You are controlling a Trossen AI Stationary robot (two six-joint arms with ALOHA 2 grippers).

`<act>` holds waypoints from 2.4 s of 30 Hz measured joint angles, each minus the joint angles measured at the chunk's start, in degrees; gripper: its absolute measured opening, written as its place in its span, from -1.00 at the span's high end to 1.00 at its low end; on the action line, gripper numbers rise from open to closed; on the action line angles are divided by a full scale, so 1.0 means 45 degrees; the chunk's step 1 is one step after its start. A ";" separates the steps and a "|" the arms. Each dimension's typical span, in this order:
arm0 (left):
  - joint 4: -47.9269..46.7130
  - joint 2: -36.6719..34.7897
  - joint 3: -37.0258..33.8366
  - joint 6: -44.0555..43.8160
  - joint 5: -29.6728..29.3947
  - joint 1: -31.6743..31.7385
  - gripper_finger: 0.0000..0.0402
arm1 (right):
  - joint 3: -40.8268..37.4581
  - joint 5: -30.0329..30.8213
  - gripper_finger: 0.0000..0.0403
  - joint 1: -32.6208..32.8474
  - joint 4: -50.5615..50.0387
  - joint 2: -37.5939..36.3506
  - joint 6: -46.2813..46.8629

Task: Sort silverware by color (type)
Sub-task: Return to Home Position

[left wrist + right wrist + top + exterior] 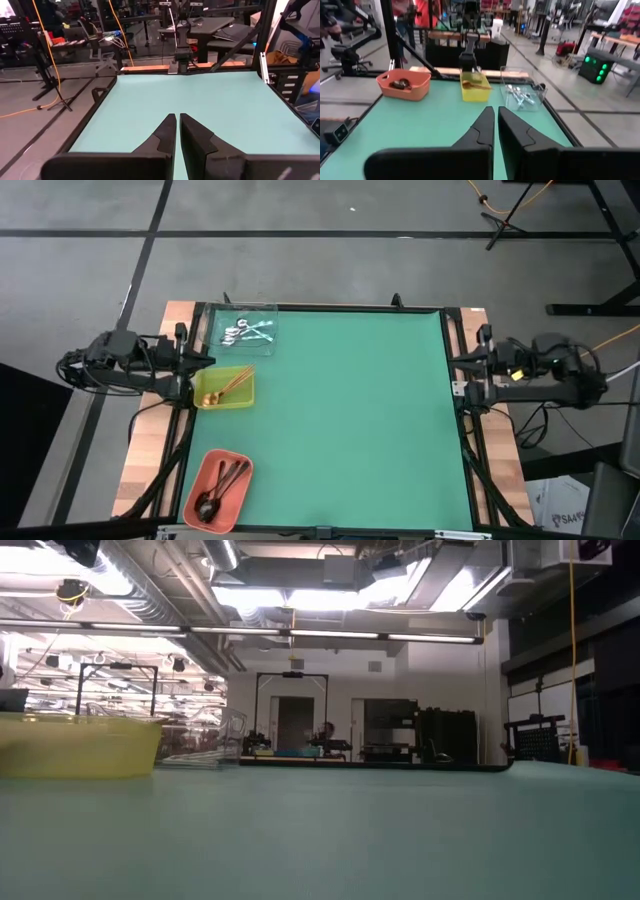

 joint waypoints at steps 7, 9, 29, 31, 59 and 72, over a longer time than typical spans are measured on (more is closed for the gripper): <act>0.0173 -0.0044 -0.0010 0.0327 0.0005 0.0000 0.92 | -0.1709 0.0006 0.93 0.0002 0.0826 -0.1668 -0.0009; 0.0194 -0.0044 -0.0010 0.0336 0.0005 0.0000 0.92 | -0.2248 0.0039 0.93 0.0004 0.1332 -0.2180 -0.0019; 0.3940 -0.2453 -0.4152 0.0901 0.0127 -0.0005 0.92 | -0.5210 0.0083 0.93 0.0000 0.4157 -0.3017 0.0049; 0.4364 -0.2447 -0.4368 0.0904 0.0257 -0.0005 0.92 | -0.5462 0.0083 0.93 0.0000 0.4481 -0.3016 0.0050; 1.0505 -0.2466 -0.9578 0.0282 0.0685 0.0213 0.92 | -1.0664 0.1253 0.93 0.0000 1.0057 -0.3022 0.1303; 0.9860 -0.2424 -0.9577 -0.0109 0.0748 0.0826 0.92 | -1.0659 0.1035 0.93 0.0000 0.9747 -0.3019 0.2070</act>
